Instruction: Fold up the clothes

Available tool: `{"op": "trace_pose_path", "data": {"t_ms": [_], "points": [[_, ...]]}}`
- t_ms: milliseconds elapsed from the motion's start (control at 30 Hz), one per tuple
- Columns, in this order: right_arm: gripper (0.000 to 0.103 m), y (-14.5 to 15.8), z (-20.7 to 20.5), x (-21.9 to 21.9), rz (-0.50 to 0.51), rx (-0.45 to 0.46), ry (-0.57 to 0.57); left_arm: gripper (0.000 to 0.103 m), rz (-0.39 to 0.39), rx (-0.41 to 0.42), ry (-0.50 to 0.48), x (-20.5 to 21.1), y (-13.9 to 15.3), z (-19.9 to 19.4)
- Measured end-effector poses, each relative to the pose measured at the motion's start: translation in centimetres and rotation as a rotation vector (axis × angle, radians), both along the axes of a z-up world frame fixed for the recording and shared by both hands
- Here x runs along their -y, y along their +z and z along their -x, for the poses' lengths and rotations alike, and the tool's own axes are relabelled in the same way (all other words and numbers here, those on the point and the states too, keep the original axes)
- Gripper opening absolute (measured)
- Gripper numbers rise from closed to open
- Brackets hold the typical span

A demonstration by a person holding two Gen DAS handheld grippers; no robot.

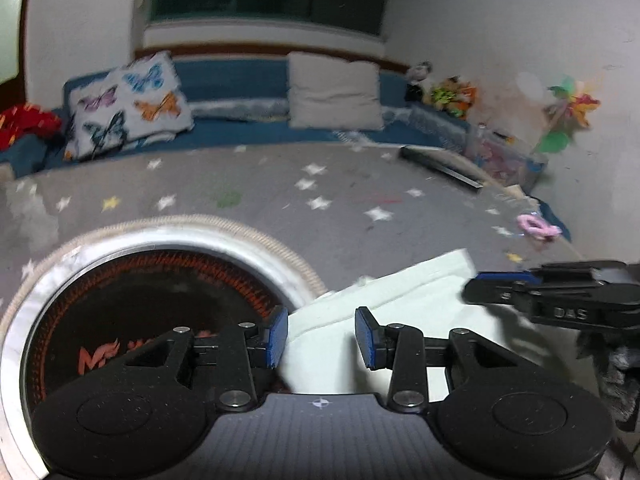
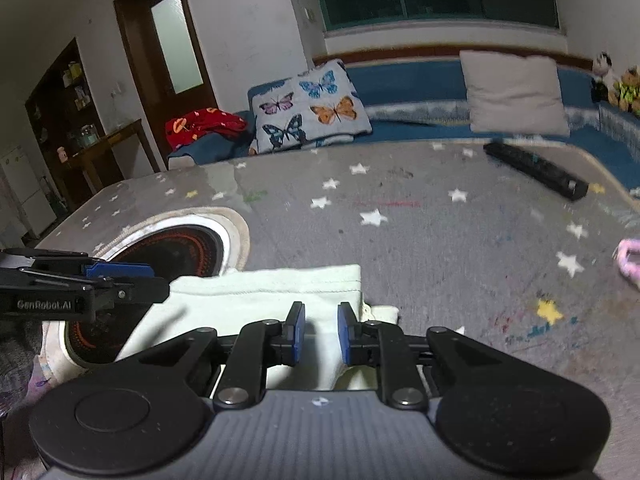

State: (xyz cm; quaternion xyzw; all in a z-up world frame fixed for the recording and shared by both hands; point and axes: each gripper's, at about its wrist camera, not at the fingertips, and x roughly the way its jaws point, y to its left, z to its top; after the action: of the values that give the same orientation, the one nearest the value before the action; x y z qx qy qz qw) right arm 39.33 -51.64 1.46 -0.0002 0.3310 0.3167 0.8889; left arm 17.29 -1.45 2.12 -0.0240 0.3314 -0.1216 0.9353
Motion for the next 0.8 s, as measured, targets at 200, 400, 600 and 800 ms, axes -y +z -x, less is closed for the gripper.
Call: {"op": "trace_pose_path", "data": {"t_ms": [200,400,600,800], "points": [[0.018,1.6,3.1,-0.4,0.034,0.035,0.085,0.039,-0.013,0.009,-0.114,3.4,0.3,1.6],[0.018,1.2,7.0,0.1,0.09,0.029,0.158,0.04,-0.036,-0.007,-0.168,4.9,-0.3,3.9],[0.023,0.7,11.7,0.8,0.163,0.075,0.22,0.041,-0.076,-0.012,-0.231,5.6,-0.9,7.4],[0.026,0.3,15.6,1.9,0.237,0.117,0.237,0.042,-0.151,-0.005,-0.274,6.1,-2.0,10.9]]}}
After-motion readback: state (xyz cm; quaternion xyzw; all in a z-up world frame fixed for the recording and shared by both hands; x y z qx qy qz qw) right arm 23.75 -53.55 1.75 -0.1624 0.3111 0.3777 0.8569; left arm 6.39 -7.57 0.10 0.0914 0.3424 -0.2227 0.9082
